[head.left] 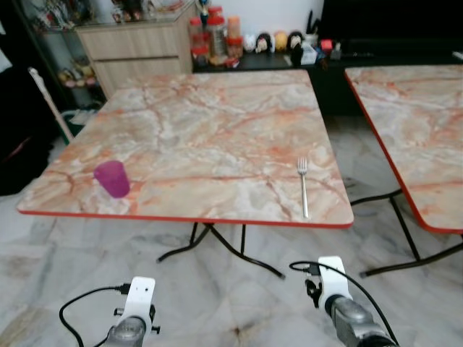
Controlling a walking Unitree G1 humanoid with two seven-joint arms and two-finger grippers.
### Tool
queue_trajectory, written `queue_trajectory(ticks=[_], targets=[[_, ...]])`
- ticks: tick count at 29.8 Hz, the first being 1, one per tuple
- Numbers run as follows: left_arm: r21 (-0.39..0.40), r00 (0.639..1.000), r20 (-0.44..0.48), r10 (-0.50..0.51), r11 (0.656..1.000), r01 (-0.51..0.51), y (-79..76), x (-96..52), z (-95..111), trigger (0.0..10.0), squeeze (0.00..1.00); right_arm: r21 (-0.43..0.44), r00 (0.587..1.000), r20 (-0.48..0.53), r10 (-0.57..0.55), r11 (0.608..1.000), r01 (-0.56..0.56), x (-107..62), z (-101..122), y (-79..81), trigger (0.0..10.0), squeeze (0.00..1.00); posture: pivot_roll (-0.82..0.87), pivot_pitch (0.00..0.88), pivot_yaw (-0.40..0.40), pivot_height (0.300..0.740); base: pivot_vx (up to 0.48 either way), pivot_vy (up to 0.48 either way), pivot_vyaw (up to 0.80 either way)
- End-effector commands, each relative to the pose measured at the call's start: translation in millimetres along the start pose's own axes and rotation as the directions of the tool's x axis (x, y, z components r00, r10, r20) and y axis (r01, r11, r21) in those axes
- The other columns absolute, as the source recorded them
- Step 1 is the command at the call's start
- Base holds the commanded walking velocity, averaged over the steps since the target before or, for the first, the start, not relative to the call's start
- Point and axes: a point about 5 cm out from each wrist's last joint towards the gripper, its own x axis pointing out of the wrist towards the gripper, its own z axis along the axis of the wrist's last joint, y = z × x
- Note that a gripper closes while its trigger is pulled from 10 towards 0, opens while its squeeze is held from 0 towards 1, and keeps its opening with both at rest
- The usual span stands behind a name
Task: Setting the table
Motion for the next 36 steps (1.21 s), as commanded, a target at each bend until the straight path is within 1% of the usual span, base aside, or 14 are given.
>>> queue_trajectory(ticks=[1, 5, 7, 10, 17, 21, 24, 27, 28, 29, 31, 33, 35, 36], targets=[[0.022, 1.0, -0.008, -0.008, 1.0, 0.008, 2.0, 0.4, 0.4, 10.0, 0.0, 0.003, 0.996, 0.085, -0.01, 1.0, 0.01, 1.7, 19.4, -3.2, 10.0, 0.0, -0.09, 0.008, 0.09, 0.74, 0.0, 0.0, 0.0], [0.023, 1.0, -0.008, -0.008, 1.0, 0.008, 2.1, 0.4, 0.5, 10.0, 0.0, 0.003, 0.994, 0.106, -0.008, 1.0, 0.008, 1.8, 22.6, -2.8, 10.0, 0.0, -0.09, 0.008, 0.09, 0.74, 0.0, 0.0, 0.0], [0.026, 1.0, -0.006, -0.012, 1.0, 0.012, 1.3, 0.6, 1.3, 10.0, 0.0, -0.025, 0.987, 0.158, 0.01, 1.0, -0.006, 1.0, 27.5, -0.3, 10.0, 0.0, -0.1, 0.006, 0.09, 0.74, 0.0, 0.0, 0.0], [0.026, 1.0, -0.006, -0.015, 1.0, 0.015, 0.4, 0.8, 2.2, 10.0, 0.0, -0.058, 0.979, 0.203, 0.03, 0.998, -0.019, -0.2, 32.3, 2.9, 10.0, 0.0, -0.1, 0.007, 0.087, 0.74, 0.0, 0.0, 0.0], [0.028, 1.0, -0.006, -0.017, 0.999, 0.018, 0.3, 0.8, 2.5, 10.0, 0.0, -0.062, 0.951, 0.308, 0.032, 0.998, -0.014, -8.0, 45.9, -3.7, 10.0, 0.0, -0.1, 0.007, 0.085, 0.74, 0.0, 0.0, 0.0], [0.029, 1.0, -0.006, -0.018, 0.999, 0.018, 1.1, 0.8, 2.1, 10.0, 0.0, -0.063, 0.94, 0.339, 0.036, 0.998, -0.015, -14.6, 47.2, -1.9, 10.0, 0.0, -0.1, 0.009, 0.087, 0.74, 0.0, 0.0, 0.0], [0.03, 1.0, -0.006, -0.017, 0.999, 0.018, 1.4, 0.7, 1.9, 10.0, 0.0, -0.055, 0.933, 0.358, 0.026, 0.998, -0.006, -27.4, 39.6, -6.8, 10.0, 0.0, -0.1, 0.012, 0.086, 0.74, 0.0, 0.0, 0.0], [0.031, 1.0, -0.006, -0.018, 0.999, 0.018, 1.7, 0.7, 2.1, 10.0, 0.0, -0.051, 0.933, 0.36, 0.02, 0.999, -0.002, -32.7, 36.7, -9.1, 10.0, 0.0, -0.1, 0.015, 0.087, 0.74, 0.0, 0.0, 0.0], [0.036, 1.0, -0.007, -0.021, 0.999, 0.021, 1.9, 0.8, 2.3, 10.0, 0.0, -0.05, 0.933, 0.361, 0.019, 0.999, -0.001, -41.9, 32.3, -11.1, 10.0, 0.0, -0.11, 0.017, 0.091, 0.74, 0.0, 0.0, 0.0], [0.036, 1.0, -0.007, -0.021, 0.999, 0.021, 1.9, 0.8, 2.3, 10.0, 0.0, -0.05, 0.933, 0.361, 0.019, 0.999, -0.001, -41.9, 32.3, -11.1, 10.0, 0.0, -0.11, 0.017, 0.091, 0.74, 0.0, 0.0, 0.0], [0.038, 1.0, -0.007, -0.023, 0.999, 0.023, 2.3, 0.9, 2.5, 10.0, 0.0, -0.045, 0.932, 0.363, 0.017, 0.999, 0.0, -57.6, 28.9, -12.4, 10.0, 0.0, -0.11, 0.018, 0.091, 0.74, 0.0, 0.0, 0.0], [0.038, 1.0, -0.007, -0.023, 0.999, 0.023, 2.3, 0.9, 2.7, 10.0, 0.0, -0.046, 0.931, 0.365, 0.017, 0.999, 0.0, -64.2, 28.6, -12.0, 10.0, 0.0, -0.11, 0.018, 0.091, 0.74, 0.0, 0.0, 0.0], [0.039, 1.0, -0.006, -0.024, 0.999, 0.024, 2.5, 1.0, 3.1, 10.0, 0.0, -0.043, 0.918, 0.396, 0.01, 0.999, 0.008, -74.4, 33.7, -13.3, 10.0, 0.0, -0.12, 0.019, 0.091, 0.74, 0.0, 0.0, 0.0], [0.039, 1.0, -0.006, -0.024, 0.999, 0.024, 2.5, 1.0, 3.1, 10.0, 0.0, -0.043, 0.918, 0.396, 0.01, 0.999, 0.008, -74.4, 33.7, -13.3, 10.0, 0.0, -0.12, 0.019, 0.091, 0.74, 0.0, 0.0, 0.0]])
